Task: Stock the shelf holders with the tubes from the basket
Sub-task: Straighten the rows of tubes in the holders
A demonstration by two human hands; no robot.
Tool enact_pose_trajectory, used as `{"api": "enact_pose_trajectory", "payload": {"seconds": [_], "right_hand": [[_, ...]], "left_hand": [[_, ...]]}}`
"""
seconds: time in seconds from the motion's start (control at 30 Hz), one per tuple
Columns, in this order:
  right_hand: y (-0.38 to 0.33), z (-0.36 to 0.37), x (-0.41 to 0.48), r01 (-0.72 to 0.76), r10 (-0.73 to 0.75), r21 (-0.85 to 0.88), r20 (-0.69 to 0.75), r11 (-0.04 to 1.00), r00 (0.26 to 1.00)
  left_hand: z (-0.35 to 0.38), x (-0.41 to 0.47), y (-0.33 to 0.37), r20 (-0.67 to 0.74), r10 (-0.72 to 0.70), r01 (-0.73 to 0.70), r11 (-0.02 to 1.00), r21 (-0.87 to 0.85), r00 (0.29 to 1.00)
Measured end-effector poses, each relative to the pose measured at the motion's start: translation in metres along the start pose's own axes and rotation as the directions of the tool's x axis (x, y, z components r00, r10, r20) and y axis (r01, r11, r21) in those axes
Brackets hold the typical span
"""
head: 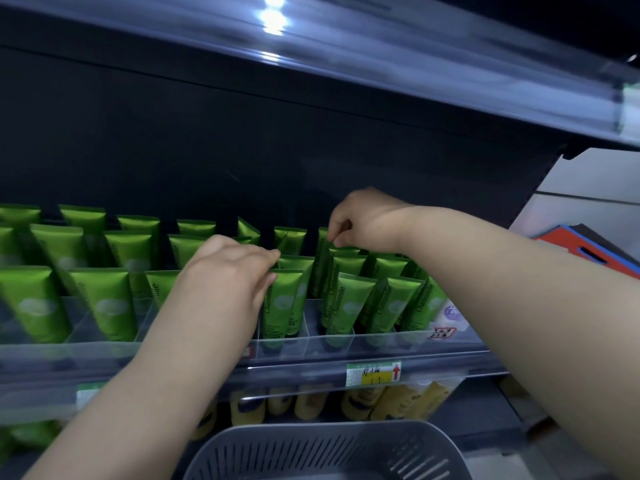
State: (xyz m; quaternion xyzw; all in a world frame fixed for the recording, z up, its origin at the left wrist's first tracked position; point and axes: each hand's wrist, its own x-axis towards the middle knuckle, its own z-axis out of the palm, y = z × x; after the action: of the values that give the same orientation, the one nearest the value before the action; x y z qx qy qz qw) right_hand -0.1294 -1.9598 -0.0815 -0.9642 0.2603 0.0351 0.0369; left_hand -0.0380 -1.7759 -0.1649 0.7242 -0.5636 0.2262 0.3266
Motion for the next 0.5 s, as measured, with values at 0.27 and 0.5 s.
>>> {"api": "enact_pose_trajectory", "payload": {"seconds": [0.27, 0.5], "right_hand": [[0.011, 0.005, -0.004, -0.074, 0.075, -0.055, 0.024, 0.996, 0.997], [0.011, 0.010, -0.002, -0.082, 0.083, -0.072, 0.013, 0.994, 0.996]], "left_hand": [[-0.004, -0.001, -0.001, 0.004, -0.006, 0.006, 1.000, -0.014, 1.000], [-0.005, -0.001, 0.001, 0.013, -0.009, 0.009, 1.000, -0.016, 1.000]]}}
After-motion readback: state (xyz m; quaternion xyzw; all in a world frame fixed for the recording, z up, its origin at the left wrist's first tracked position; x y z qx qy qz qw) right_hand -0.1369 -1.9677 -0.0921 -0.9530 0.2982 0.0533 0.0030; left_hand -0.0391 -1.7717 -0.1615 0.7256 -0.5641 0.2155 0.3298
